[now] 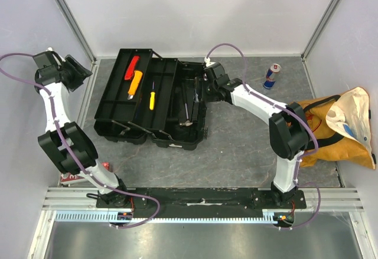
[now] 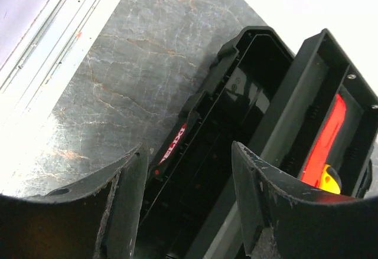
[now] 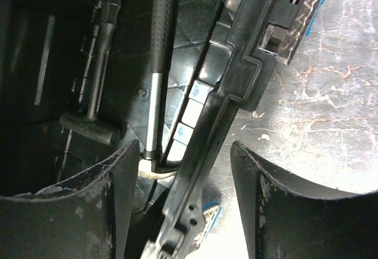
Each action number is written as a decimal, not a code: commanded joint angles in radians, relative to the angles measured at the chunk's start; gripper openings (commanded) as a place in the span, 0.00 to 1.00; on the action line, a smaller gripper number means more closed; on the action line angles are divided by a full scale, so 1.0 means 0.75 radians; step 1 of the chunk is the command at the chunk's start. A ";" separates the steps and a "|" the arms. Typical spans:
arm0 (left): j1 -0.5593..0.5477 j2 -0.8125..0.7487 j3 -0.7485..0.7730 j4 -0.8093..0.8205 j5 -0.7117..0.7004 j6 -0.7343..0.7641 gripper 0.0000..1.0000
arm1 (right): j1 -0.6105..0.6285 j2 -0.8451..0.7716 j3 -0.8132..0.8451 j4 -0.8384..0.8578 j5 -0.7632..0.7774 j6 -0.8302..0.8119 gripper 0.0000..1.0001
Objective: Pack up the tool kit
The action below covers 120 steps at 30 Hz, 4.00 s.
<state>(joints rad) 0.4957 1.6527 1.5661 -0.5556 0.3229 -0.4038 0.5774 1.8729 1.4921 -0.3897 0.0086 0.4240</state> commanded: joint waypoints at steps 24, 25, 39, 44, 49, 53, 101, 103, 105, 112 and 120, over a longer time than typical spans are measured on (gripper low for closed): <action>-0.233 0.236 -0.198 0.183 0.243 0.301 0.65 | -0.254 0.246 0.158 0.020 0.062 0.077 0.03; -0.258 0.249 -0.192 0.172 0.248 0.319 0.65 | -0.256 0.250 0.152 0.037 0.046 0.089 0.04; -0.424 0.296 -0.245 0.142 -0.111 0.354 0.50 | -0.324 0.246 0.115 0.063 -0.065 0.106 0.34; -0.434 0.271 -0.176 0.088 -0.207 0.334 0.35 | -0.357 0.199 0.085 0.057 -0.081 0.114 0.60; -0.436 0.279 -0.127 0.045 -0.251 0.352 0.05 | -0.359 0.170 0.054 0.059 -0.114 0.101 0.69; -0.438 0.273 -0.074 0.011 -0.259 0.340 0.02 | -0.359 0.180 0.037 0.065 -0.173 0.083 0.66; -0.591 0.132 0.466 -0.188 -0.709 0.536 0.02 | -0.214 0.205 -0.139 0.239 -0.378 0.224 0.13; -0.595 0.132 0.483 -0.198 -0.727 0.573 0.02 | -0.201 0.209 -0.139 0.243 -0.369 0.230 0.09; -0.602 0.132 0.503 -0.212 -0.731 0.577 0.02 | -0.189 0.215 -0.141 0.245 -0.363 0.236 0.06; -0.685 0.114 0.552 -0.225 -0.788 0.610 0.02 | -0.138 0.235 -0.130 0.262 -0.347 0.275 0.00; -0.820 0.114 0.593 -0.225 -1.023 0.677 0.02 | -0.107 0.274 -0.108 0.286 -0.306 0.349 0.00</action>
<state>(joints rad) -0.0547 1.8648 1.9057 -0.8509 -0.3069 0.0402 0.4473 2.0079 1.4067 -0.1577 -0.2302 0.6201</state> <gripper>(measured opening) 0.323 0.396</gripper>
